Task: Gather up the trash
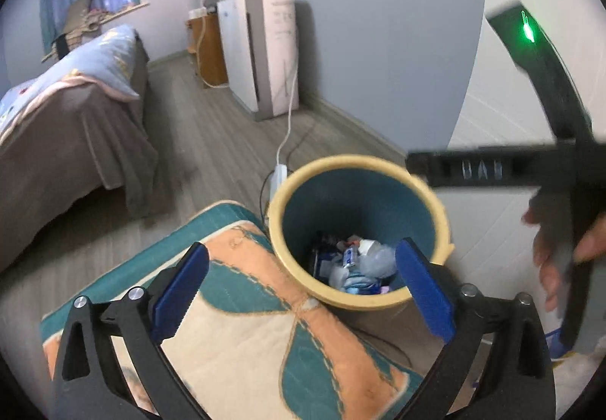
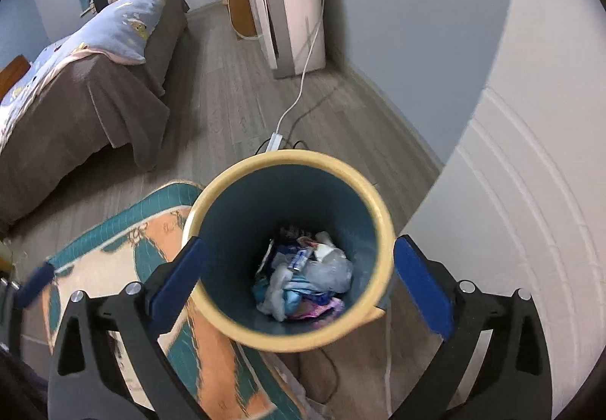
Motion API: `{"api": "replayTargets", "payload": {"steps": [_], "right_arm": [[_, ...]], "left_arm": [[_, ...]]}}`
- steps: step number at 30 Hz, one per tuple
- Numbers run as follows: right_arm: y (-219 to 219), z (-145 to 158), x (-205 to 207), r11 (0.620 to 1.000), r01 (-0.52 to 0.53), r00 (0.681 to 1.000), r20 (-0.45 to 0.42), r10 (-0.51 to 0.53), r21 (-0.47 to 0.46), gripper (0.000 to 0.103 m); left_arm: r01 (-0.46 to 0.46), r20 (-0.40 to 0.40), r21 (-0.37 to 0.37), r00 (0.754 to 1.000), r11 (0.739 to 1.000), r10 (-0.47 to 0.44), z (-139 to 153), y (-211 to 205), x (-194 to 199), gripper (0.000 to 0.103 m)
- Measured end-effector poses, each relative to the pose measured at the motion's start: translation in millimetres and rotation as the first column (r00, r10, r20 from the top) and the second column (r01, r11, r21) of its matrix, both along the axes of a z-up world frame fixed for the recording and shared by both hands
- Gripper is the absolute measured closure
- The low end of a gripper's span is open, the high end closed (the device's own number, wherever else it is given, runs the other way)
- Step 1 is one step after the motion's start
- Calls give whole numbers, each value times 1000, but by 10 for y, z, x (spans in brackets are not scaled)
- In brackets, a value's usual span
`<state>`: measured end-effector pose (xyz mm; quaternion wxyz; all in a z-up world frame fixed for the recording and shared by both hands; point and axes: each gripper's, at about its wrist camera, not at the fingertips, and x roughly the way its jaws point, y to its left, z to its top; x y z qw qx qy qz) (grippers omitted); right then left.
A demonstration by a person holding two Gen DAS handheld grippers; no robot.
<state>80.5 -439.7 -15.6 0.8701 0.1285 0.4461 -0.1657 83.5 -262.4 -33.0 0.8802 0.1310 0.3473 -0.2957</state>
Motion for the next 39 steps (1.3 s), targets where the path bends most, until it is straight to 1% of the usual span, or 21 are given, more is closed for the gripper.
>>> {"api": "replayTargets", "payload": {"steps": [4,7,9,11,15,19,25,30,39], "right_arm": [[114,184,-340,995,-1,1000,21,3,-97,6],[202,256,-546,991,-11,1000,28,15,-137,6],[269,296,-684,992,-20,999,36,25,-126,6],[333,339,-813,993,-30,998,51,36,-111,6],[439,381,-937,989,-32,997,60,41,-144,6],[475,381,-1073,992,-16,997,70,25,-128,6],[538,451,-1220,986,4,994,113,14,-164,6],[589,480,-1275,983,6,991,134,20,-186,6],[604,457,-1308,987,34,992,125,-15,-156,6]], "left_arm": [[-57,-23,-52,998,997,56,254,223,-192,5],[-96,-32,-55,995,994,94,348,377,-340,5],[-110,-33,-50,994,993,108,389,456,-403,5],[-122,-32,-63,992,991,120,432,527,-460,5],[-165,-17,-84,986,983,164,495,609,-484,5],[-185,-2,-88,983,979,186,510,651,-500,5],[-196,34,-36,980,980,197,451,640,-517,5],[-194,58,-27,979,981,195,442,685,-551,5],[-198,82,-15,977,980,199,473,788,-591,5]]}}
